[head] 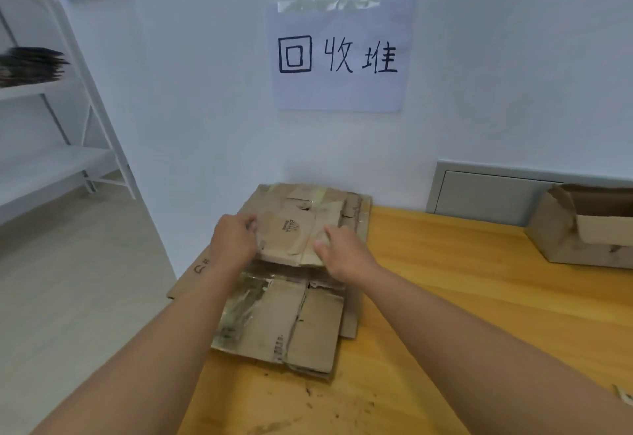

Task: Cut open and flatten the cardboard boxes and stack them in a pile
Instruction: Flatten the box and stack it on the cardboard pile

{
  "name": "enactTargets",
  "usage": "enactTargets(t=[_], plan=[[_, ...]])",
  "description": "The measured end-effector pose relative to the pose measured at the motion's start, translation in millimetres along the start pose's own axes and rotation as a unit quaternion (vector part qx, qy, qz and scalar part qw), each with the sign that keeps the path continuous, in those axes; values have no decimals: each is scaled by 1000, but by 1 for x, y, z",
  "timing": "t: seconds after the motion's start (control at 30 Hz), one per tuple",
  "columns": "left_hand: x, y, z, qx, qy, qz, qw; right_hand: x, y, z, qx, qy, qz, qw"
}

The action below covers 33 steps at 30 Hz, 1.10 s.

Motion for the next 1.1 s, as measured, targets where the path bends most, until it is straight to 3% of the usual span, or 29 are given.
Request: enactTargets(t=[0.1, 0.2, 0.3, 0.37, 0.57, 0.8, 0.87, 1.0, 1.1], plan=[[23, -24, 4, -17, -44, -104, 993, 24, 10, 1, -2, -18, 105, 994], [32, -17, 6, 44, -12, -219, 975, 28, 8, -7, -60, 29, 175, 982], [43, -7, 6, 125, -33, -188, 974, 31, 8, -25, -94, -29, 193, 976], [52, -9, 9, 136, -74, -175, 972, 37, 15, -32, -90, -55, 194, 975], [60, -18, 7, 108, -118, -195, 968, 48, 27, -36, -88, -41, 156, 983], [53, 2, 9, 51, -185, -248, 950, 28, 13, -39, -61, -89, 152, 983], [48, 15, 14, 46, -172, -256, 950, 18, 6, -34, -67, -91, 149, 982], [35, 45, 29, 112, -70, -233, 963, -10, 9, -8, -89, 13, 87, 992], [32, 69, 61, 161, -49, -194, 966, -38, 30, 28, -84, 66, 73, 992]])
Point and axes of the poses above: each hand's wrist, its own z-axis away from the middle knuckle, its own x-axis out of the palm, y = z × x, the point moved 2 cm from there along -z, towards the middle knuckle
